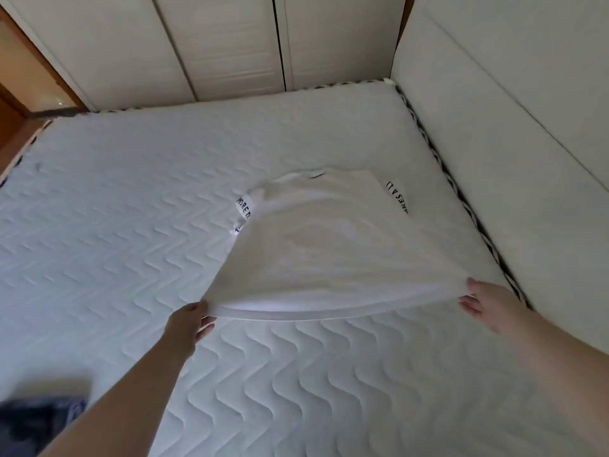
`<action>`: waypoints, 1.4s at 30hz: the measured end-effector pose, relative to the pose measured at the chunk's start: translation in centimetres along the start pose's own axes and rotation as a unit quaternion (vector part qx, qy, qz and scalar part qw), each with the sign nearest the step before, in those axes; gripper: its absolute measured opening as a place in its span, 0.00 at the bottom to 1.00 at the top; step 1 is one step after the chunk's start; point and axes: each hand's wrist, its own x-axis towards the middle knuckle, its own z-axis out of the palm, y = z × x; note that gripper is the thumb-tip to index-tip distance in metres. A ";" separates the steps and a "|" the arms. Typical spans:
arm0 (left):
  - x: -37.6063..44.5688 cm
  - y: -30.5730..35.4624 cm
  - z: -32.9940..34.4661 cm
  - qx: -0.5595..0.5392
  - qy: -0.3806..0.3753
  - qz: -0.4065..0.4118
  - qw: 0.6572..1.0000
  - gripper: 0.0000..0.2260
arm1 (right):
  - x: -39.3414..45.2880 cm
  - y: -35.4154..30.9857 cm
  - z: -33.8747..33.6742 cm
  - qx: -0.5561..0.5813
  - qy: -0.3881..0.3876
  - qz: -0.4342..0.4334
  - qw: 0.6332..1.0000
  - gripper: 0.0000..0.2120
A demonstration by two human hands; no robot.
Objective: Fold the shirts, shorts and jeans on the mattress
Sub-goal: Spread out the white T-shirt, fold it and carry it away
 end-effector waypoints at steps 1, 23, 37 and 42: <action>0.1 -3.2 -0.2 0.006 0.008 -0.020 1.000 0.10 | 0.4 2.7 -0.9 -0.004 0.007 0.015 1.000 0.14; -6.9 -38.8 -7.1 0.233 0.121 -0.116 0.958 0.08 | 2.2 34.6 -19.1 -0.302 0.066 0.069 0.948 0.18; -11.1 -43.3 -9.4 0.425 0.085 -0.090 0.897 0.16 | -0.1 40.0 -22.2 -0.429 0.095 0.081 0.895 0.21; -11.8 -44.7 -9.9 0.450 0.067 -0.106 0.884 0.18 | -1.6 40.2 -22.2 -0.428 0.113 0.081 0.893 0.19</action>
